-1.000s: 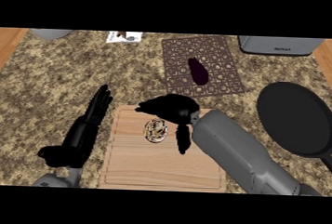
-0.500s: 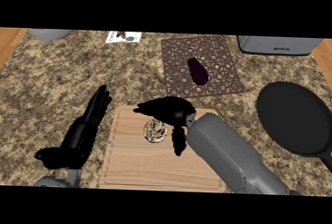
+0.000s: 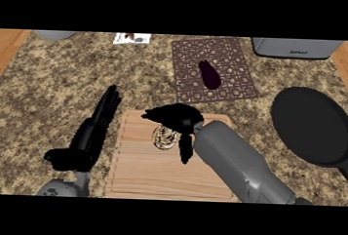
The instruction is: Pick the cupcake from the cutting board and place it in the pan
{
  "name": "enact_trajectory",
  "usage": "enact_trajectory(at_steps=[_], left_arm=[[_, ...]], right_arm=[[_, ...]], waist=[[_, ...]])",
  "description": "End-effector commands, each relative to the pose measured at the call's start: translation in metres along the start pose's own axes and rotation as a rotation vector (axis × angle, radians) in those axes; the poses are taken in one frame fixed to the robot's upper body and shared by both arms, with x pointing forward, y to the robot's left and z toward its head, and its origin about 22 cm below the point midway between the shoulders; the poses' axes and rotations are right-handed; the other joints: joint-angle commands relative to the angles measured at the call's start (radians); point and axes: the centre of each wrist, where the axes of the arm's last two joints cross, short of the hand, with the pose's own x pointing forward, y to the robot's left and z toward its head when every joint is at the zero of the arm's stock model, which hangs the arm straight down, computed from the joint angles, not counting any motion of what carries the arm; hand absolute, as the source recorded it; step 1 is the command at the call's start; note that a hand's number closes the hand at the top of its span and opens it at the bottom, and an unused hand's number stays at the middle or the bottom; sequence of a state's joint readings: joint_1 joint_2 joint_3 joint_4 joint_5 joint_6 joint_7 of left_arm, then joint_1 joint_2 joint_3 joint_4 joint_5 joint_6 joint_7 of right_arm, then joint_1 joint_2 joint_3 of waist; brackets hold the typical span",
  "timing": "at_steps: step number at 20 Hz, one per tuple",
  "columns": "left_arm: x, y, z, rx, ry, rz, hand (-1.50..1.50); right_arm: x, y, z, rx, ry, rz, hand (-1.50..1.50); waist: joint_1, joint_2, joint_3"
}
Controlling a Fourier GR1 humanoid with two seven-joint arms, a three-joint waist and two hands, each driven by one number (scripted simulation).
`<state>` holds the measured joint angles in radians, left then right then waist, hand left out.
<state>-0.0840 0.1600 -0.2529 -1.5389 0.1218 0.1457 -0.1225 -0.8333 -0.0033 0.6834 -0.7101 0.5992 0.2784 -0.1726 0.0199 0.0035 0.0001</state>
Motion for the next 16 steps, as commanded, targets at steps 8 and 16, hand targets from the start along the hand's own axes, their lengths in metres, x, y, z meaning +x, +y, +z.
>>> enact_trajectory(at_steps=[8,16], left_arm=[[-0.002,-0.017,-0.005,-0.005,-0.004,0.001,0.00],[0.001,-0.003,0.002,-0.017,-0.007,-0.005,0.00]], right_arm=[[-0.018,0.012,-0.007,0.125,-0.021,0.143,1.50],[-0.021,0.028,-0.007,0.036,-0.043,0.190,1.50]], waist=[[0.011,0.006,0.000],[0.012,0.003,0.000]])
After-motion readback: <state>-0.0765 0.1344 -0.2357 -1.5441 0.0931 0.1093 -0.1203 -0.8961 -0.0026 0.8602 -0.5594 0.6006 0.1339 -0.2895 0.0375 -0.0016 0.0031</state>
